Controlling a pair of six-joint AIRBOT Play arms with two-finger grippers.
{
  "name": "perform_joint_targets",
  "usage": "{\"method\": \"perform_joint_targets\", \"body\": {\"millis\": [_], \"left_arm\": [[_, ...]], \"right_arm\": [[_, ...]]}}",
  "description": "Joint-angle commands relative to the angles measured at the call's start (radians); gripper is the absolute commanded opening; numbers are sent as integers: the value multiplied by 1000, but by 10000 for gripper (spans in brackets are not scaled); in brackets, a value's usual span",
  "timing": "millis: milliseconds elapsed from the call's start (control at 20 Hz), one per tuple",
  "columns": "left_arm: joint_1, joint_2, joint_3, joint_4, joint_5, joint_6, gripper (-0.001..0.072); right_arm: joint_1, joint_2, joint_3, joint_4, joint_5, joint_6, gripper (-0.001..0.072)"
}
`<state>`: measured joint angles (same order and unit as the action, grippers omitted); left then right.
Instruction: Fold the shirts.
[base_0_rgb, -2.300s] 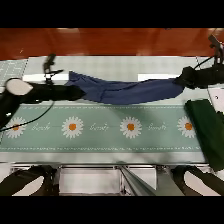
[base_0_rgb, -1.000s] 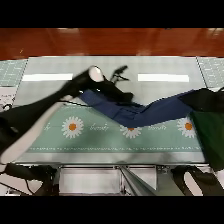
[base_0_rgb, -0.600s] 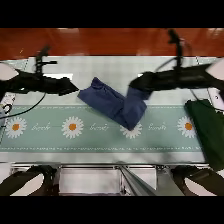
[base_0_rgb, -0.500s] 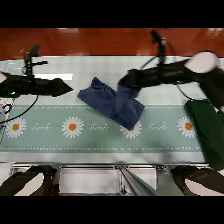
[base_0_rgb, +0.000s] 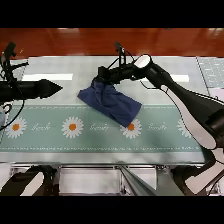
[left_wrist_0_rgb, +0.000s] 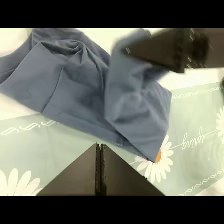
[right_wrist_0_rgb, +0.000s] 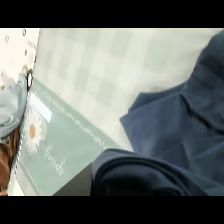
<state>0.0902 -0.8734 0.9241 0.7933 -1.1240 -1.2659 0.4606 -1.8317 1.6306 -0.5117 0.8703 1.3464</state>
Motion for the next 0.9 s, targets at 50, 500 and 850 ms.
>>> {"method": "perform_joint_targets", "body": {"millis": [50, 500, 850], "left_arm": [[3, 6, -2, 0, 13, 1, 16], [3, 5, -4, 0, 24, 1, 16], [10, -16, -4, 4, 22, 2, 16]], "right_arm": [[12, -82, 51, 105, -57, -29, 28], [59, -122, 51, 105, -33, 1, 413], [2, -26, 51, 2, 296, 211, 408]]}}
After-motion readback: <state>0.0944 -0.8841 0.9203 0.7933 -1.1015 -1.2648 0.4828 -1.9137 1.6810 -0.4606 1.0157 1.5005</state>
